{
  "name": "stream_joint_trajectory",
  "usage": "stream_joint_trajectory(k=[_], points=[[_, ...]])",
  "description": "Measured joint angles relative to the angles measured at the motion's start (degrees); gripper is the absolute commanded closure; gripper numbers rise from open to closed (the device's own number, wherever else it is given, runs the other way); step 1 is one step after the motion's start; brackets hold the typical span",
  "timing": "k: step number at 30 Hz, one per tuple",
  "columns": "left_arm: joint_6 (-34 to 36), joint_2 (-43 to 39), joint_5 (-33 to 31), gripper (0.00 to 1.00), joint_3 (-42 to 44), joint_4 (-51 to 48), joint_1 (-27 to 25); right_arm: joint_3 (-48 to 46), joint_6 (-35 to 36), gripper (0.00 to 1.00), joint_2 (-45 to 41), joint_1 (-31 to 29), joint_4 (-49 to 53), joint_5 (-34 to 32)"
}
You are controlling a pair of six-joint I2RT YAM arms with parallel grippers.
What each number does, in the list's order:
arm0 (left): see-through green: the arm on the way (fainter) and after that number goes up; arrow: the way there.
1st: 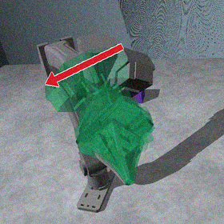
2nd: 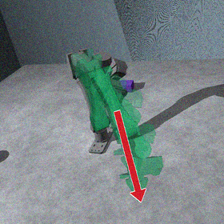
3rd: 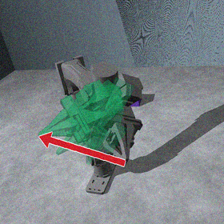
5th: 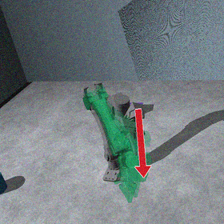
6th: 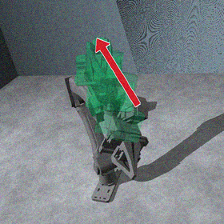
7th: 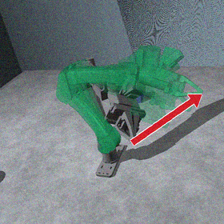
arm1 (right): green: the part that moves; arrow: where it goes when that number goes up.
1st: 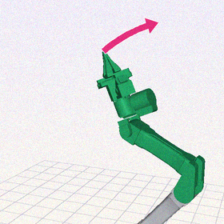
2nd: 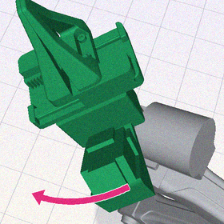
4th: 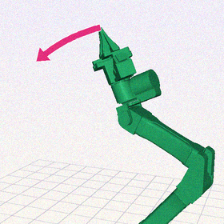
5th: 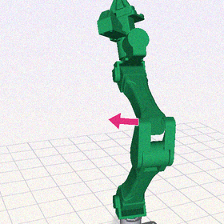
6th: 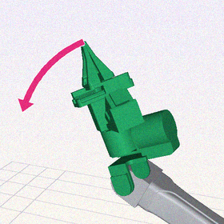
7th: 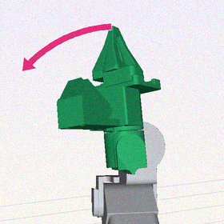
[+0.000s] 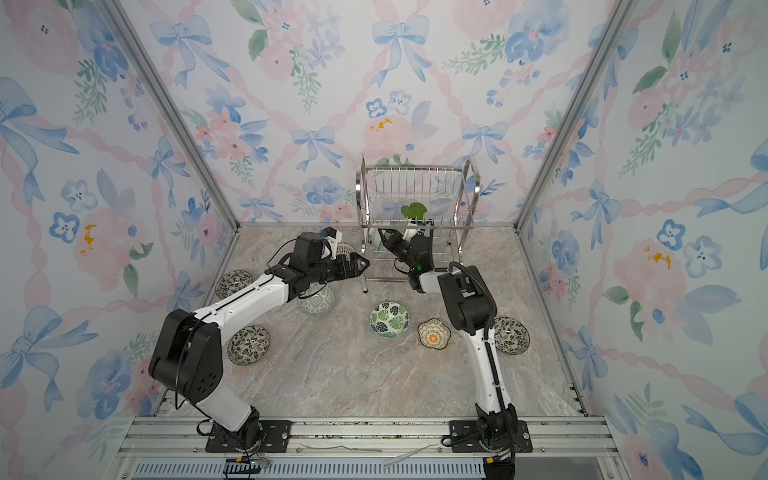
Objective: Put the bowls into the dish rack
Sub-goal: 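Lower the held mint-green bowl upright into a rack slot with the right gripper, then open the right gripper to release the mint bowl and draw back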
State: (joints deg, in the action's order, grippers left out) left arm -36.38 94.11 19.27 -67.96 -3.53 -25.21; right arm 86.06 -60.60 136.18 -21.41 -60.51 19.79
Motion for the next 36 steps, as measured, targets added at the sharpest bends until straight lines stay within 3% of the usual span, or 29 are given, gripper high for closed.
stream_joint_trajectory(k=[10, 36], points=[[0.0, -0.3, 0.0, 0.02, 0.6, 0.0, 0.0, -1.7, 1.3, 0.68, -1.5, 0.4, 0.3, 1.0], [0.0, -1.0, -1.0, 0.02, 1.6, 0.0, 0.0, -5.6, 2.4, 0.64, -4.7, 1.1, 0.4, 2.3]])
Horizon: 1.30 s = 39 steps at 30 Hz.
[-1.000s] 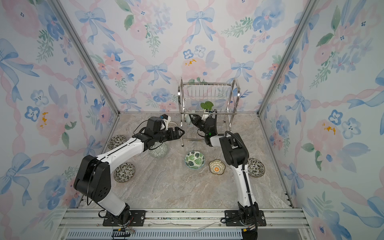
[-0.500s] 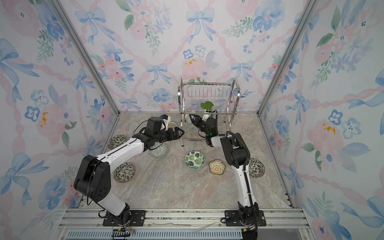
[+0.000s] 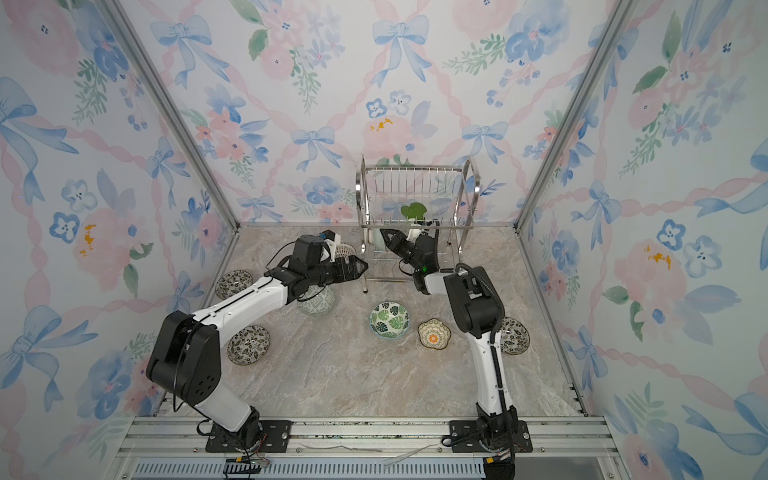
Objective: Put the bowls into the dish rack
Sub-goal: 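Open the right gripper to release the mint bowl and draw back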
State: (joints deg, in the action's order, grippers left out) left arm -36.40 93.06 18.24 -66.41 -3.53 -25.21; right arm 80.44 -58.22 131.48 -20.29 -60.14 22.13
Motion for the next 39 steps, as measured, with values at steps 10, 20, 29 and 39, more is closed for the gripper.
stream_joint_trajectory(k=[10, 20, 29, 39], points=[[0.0, -0.5, -0.1, 0.02, 0.3, 0.0, 0.0, -1.8, 0.2, 0.64, -0.9, 0.0, -0.2, 0.2], [0.0, -2.1, -0.5, 0.02, 1.7, 0.0, 0.0, -5.2, 0.2, 0.62, -2.5, 0.0, -1.3, 0.2], [0.0, -3.9, -1.3, 0.02, 4.2, 0.0, 0.0, -10.3, 0.4, 0.59, -6.2, 0.0, -3.3, 0.2], [0.0, -6.9, -1.4, 0.02, 5.7, -0.8, 0.0, -16.2, 2.3, 0.56, -9.9, -0.3, -3.6, 0.2]])
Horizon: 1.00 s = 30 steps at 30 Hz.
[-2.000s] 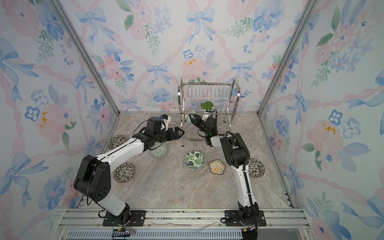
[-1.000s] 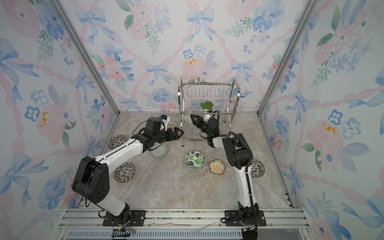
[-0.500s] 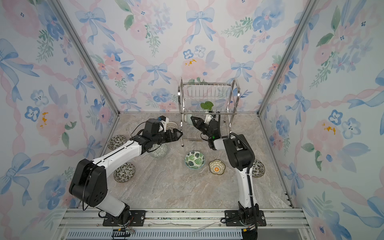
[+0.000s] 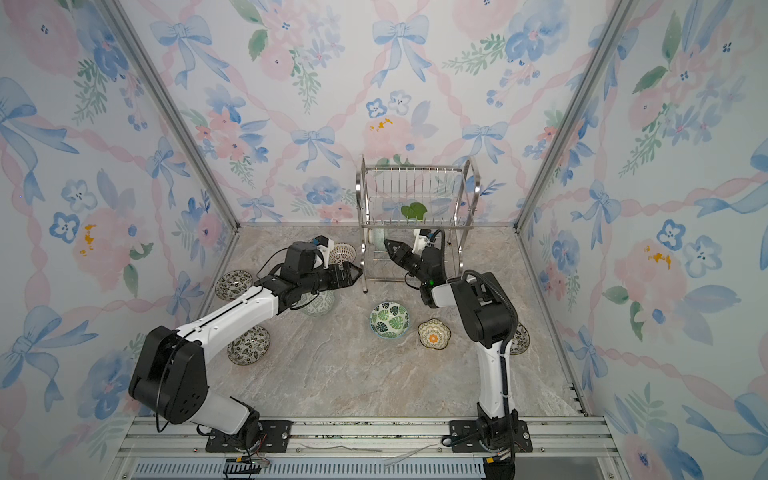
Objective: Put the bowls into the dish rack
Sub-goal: 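Open the right gripper to release the mint bowl and draw back, then move the right gripper down to the blue-rimmed leaf-print bowl on the table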
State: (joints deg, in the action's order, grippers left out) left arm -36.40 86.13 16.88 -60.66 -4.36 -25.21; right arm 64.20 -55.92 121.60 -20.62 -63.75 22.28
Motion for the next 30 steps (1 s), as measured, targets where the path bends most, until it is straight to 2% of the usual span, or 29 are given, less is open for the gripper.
stream_joint_trajectory(k=[8, 23, 26, 30], points=[[0.0, -3.6, -0.6, 0.02, 2.4, -0.5, 0.0, -5.8, 3.3, 0.51, -5.9, -0.3, 0.3, 0.0], [0.0, -9.2, -0.6, 0.02, 7.0, -2.2, 0.0, -14.9, 11.8, 0.4, -17.7, -3.6, 7.3, -1.1], [0.0, -10.6, -0.6, 0.02, 8.7, -2.6, 0.0, -15.9, 14.5, 0.39, -20.9, -4.8, 11.9, -2.5], [0.0, -13.2, -0.4, 0.02, 11.6, -2.6, -0.1, -15.9, 21.7, 0.36, -27.0, -8.7, 22.7, -7.0]])
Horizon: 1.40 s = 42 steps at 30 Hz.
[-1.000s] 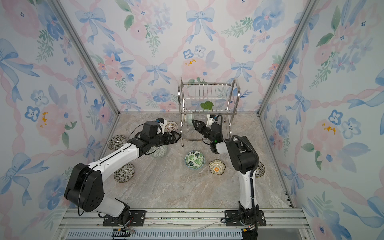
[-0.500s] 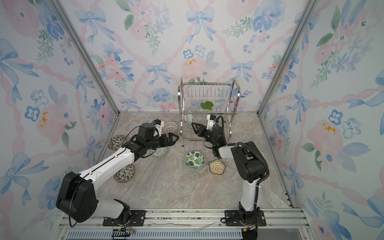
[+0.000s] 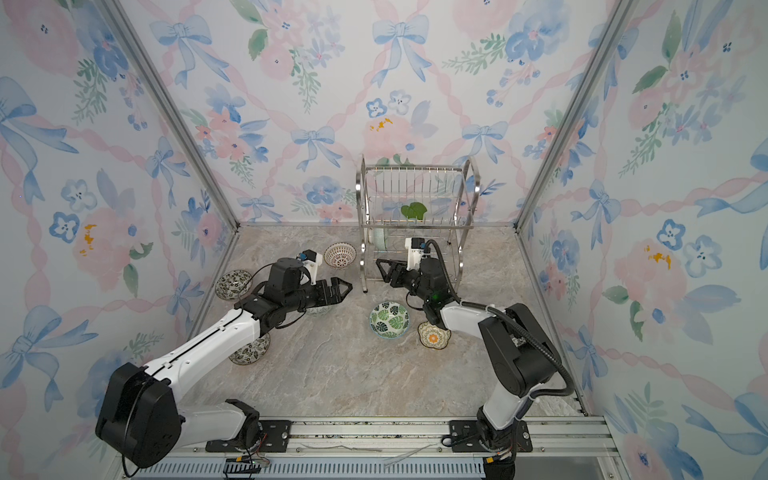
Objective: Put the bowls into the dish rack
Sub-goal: 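Move the right gripper down to the blue-rimmed leaf-print bowl on the table, then close the right gripper on the leaf-print bowl rim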
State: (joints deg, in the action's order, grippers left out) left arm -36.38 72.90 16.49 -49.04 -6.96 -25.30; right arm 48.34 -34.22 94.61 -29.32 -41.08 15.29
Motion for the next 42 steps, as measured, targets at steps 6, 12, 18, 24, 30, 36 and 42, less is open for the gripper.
stream_joint_trajectory(k=[6, 12, 18, 24, 30, 36, 42], points=[[-0.1, -4.3, 1.0, 0.02, 5.0, 0.4, -0.6, 2.4, 8.5, 0.28, -6.0, -5.0, 16.0, -6.9], [-0.2, -7.9, 2.7, 0.02, 9.7, 1.3, -1.4, 2.6, 12.8, 0.2, -7.9, -5.9, 28.3, -12.3], [-0.8, -11.2, 4.1, 0.02, 12.0, 3.8, -2.1, 2.7, 15.9, 0.11, -9.4, -9.3, 38.6, -17.4], [-4.2, -12.5, 8.0, 0.02, 16.5, 8.0, -2.0, 5.5, 17.5, 0.08, -9.6, -13.1, 46.7, -20.9], [-7.0, -14.6, 10.5, 0.02, 19.8, 8.7, 0.2, 8.3, 17.5, 0.11, -7.7, -17.1, 49.4, -22.8], [-9.0, -16.6, 13.3, 0.02, 22.8, 9.9, 6.5, 10.6, 16.3, 0.22, -1.5, -20.2, 51.5, -24.4], [-9.3, -16.9, 14.6, 0.02, 23.0, 10.0, 7.6, 14.3, 15.6, 0.27, 4.1, -22.4, 55.6, -27.0]])
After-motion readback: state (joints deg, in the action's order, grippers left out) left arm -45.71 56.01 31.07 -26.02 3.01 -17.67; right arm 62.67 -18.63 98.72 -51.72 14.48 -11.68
